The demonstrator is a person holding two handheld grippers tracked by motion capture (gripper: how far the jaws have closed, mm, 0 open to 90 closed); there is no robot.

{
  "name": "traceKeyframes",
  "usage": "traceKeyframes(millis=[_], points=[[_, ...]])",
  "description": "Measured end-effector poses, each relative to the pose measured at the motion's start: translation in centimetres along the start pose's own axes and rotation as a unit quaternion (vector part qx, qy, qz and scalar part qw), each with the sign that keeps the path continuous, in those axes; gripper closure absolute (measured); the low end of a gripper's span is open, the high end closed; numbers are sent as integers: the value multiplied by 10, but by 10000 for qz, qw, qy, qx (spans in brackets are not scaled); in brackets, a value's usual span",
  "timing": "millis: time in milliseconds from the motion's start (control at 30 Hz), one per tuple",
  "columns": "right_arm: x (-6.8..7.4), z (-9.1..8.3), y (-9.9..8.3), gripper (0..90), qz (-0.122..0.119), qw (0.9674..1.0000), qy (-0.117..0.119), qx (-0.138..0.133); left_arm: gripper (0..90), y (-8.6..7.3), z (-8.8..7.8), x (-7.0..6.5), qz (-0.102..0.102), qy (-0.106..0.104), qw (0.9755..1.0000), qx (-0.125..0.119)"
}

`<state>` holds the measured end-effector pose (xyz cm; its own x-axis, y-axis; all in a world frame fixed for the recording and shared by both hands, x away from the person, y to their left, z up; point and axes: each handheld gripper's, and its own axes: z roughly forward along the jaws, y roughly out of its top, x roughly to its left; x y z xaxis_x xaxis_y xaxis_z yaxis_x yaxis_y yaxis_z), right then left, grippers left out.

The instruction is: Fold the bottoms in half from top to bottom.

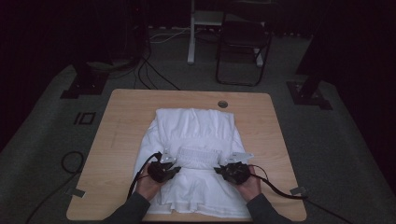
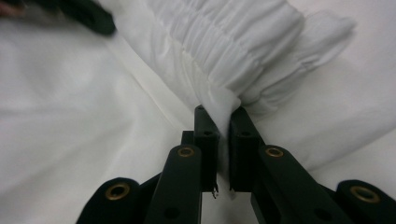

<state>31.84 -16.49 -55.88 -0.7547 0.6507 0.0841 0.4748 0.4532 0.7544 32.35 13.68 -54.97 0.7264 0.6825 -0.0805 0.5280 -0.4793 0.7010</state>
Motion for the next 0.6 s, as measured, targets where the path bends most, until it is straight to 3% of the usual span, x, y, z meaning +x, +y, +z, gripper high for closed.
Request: traceKeyframes(millis=[33,133,267,300,333,400,433,500,533,600], points=[[0,2,-1,801,65,10000,17,47,727,1,-2,0,-52,-50,10000,-7],[-3,-5,2,583,219,9997,103,-73,601,6,-16,-1,-87,-137,9998,-113],[-5,-32,8,497,200,9978,229,-582,601,15,-43,3,-136,-94,9983,-550],[-8,-39,11,519,250,9963,228,-784,639,19,-47,5,-114,-17,9981,-600],[-10,-42,13,612,303,9955,180,-874,714,23,-48,8,-89,102,9980,-614],[-17,-41,17,815,472,9960,-108,-749,885,31,-44,15,-142,209,9979,-603],[-21,-37,19,864,565,9959,-258,-662,900,34,-37,19,-176,289,9981,-518],[-29,-26,20,895,721,9951,-536,-419,900,39,-22,25,-202,442,9984,-275],[-32,-20,19,896,796,9943,-633,-332,900,40,-14,28,-257,394,9987,-189],[-39,-9,18,896,968,9931,-647,-163,900,41,-1,30,-274,403,9988,-21]])
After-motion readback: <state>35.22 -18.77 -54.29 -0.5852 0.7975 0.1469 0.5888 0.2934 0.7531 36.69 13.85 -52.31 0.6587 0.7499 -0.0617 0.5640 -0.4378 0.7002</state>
